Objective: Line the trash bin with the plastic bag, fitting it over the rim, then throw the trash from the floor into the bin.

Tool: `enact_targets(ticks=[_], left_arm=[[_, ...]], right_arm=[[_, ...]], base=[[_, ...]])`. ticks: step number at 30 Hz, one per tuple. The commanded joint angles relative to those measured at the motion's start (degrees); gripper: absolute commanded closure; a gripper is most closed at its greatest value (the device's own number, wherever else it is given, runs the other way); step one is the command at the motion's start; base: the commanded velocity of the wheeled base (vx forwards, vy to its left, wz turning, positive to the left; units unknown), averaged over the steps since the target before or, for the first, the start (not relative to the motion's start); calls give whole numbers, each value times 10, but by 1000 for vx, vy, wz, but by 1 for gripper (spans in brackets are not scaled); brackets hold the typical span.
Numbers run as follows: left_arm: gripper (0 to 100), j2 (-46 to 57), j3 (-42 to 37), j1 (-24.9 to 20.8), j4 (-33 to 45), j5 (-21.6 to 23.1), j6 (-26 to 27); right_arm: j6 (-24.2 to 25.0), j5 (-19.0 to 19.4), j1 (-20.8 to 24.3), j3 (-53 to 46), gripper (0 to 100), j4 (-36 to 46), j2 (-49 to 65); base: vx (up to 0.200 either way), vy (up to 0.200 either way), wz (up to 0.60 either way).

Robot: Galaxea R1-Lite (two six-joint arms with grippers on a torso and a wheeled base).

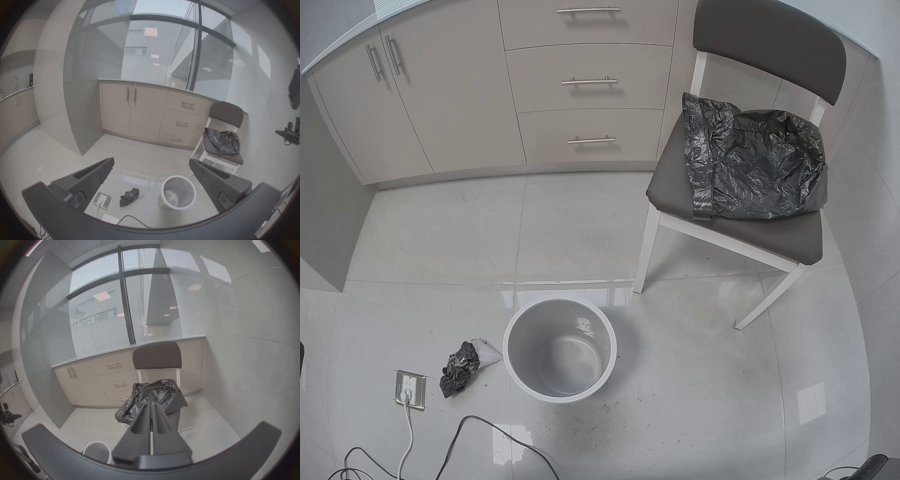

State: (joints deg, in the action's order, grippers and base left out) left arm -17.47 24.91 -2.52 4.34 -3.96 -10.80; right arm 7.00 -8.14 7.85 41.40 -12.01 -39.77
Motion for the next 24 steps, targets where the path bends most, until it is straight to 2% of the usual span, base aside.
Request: enact_targets(ticks=[1, 5, 10, 15, 19, 20, 24], left_arm=[[0, -238, 97, -6, 59, -74, -32], [0, -287, 94, -5, 64, -87, -32], [0, -310, 93, -6, 63, -84, -33], [0, -313, 92, -6, 60, -83, -33], [0, -316, 90, -6, 60, -83, -33], [0, -317, 88, -6, 60, -83, -33], [0, -324, 88, -7, 60, -83, -33]], right_arm=[[-16, -163, 182, 339, 100, -48, -481], [-46, -229, 217, 488, 100, -47, -625], [-80, -267, 251, 611, 100, -43, -724], [-131, -282, 275, 650, 100, -41, -760], [-153, -283, 287, 651, 100, -41, -764], [-171, -286, 298, 645, 100, -40, -767], [-172, -307, 308, 641, 100, -41, -777]], base=[[0, 0, 0], [0, 0, 0], [0, 0, 0], [0, 0, 0], [0, 0, 0], [0, 0, 0], [0, 0, 0]])
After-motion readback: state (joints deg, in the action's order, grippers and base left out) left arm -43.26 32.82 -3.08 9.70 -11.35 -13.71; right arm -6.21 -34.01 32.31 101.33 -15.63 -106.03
